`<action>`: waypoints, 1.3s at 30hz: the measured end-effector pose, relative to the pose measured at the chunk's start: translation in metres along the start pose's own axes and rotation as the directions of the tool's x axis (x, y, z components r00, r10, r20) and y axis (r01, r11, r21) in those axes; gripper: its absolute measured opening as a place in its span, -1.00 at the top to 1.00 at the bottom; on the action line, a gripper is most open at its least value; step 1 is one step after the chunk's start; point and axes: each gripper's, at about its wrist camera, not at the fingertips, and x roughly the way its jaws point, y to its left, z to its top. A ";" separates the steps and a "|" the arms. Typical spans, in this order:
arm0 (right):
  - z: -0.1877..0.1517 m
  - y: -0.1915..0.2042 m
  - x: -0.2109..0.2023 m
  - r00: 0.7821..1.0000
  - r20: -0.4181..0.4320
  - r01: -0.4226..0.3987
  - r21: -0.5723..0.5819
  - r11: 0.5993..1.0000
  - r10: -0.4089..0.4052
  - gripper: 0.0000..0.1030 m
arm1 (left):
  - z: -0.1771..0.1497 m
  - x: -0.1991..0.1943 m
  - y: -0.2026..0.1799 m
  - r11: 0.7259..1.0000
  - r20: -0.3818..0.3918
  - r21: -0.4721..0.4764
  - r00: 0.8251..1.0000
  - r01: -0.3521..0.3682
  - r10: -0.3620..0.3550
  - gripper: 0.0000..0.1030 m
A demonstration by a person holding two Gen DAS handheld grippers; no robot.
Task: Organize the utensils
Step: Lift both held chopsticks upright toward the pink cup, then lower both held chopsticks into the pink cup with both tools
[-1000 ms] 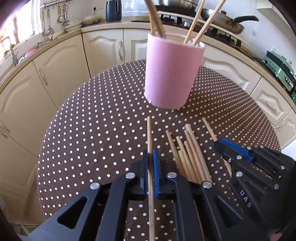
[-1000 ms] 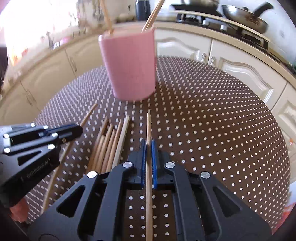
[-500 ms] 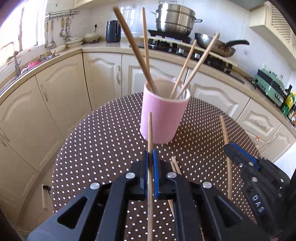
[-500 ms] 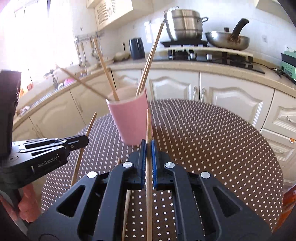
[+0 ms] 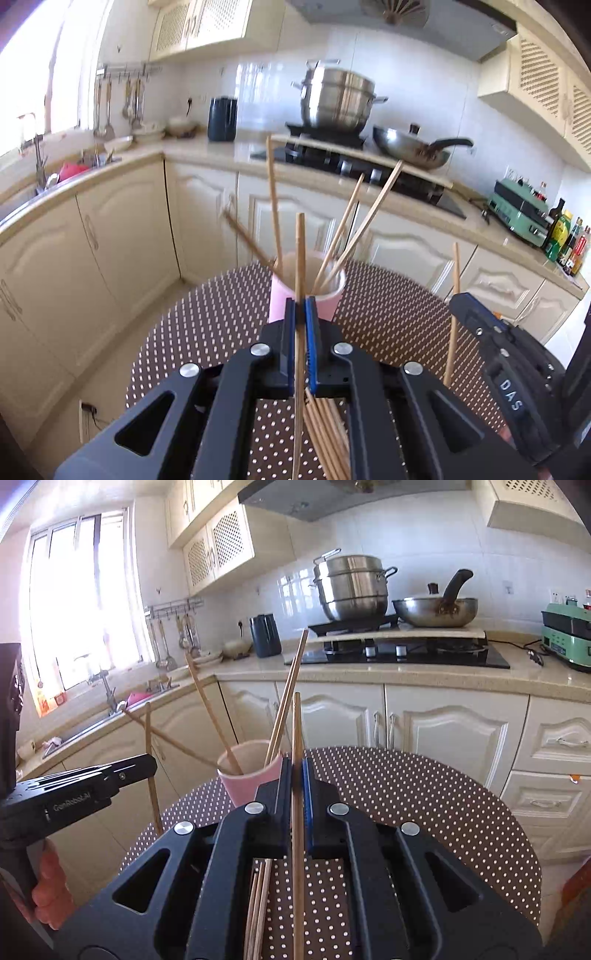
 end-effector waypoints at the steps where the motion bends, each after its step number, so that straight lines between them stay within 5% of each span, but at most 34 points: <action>1: 0.004 0.001 -0.002 1.000 0.011 0.000 -0.001 1.000 0.000 0.88 | 0.003 -0.003 -0.002 1.000 0.013 0.007 1.000 0.001 -0.001 0.88; 9: 0.028 0.009 -0.014 0.989 0.143 0.035 0.025 0.999 -0.038 0.88 | 0.032 -0.022 -0.022 0.998 0.094 0.064 0.995 0.009 -0.015 0.88; 19: 0.078 0.016 -0.008 0.952 0.305 -0.016 0.056 0.998 -0.002 0.88 | 0.076 -0.050 -0.026 0.997 0.196 0.076 0.980 0.029 -0.043 0.88; 30: 0.108 0.037 0.027 0.880 0.474 0.002 0.052 0.999 -0.027 0.88 | 0.116 -0.054 -0.024 0.998 0.261 0.064 0.964 0.028 -0.044 0.88; 33: 0.105 0.039 0.044 0.874 0.484 0.017 0.053 0.998 -0.040 0.88 | 0.121 -0.043 -0.023 0.997 0.244 0.073 0.969 0.024 -0.041 0.88; 39: 0.092 0.024 0.084 0.899 0.437 -0.027 0.131 0.991 -0.033 0.88 | 0.121 -0.015 -0.015 0.997 0.204 0.076 0.978 0.022 -0.037 0.88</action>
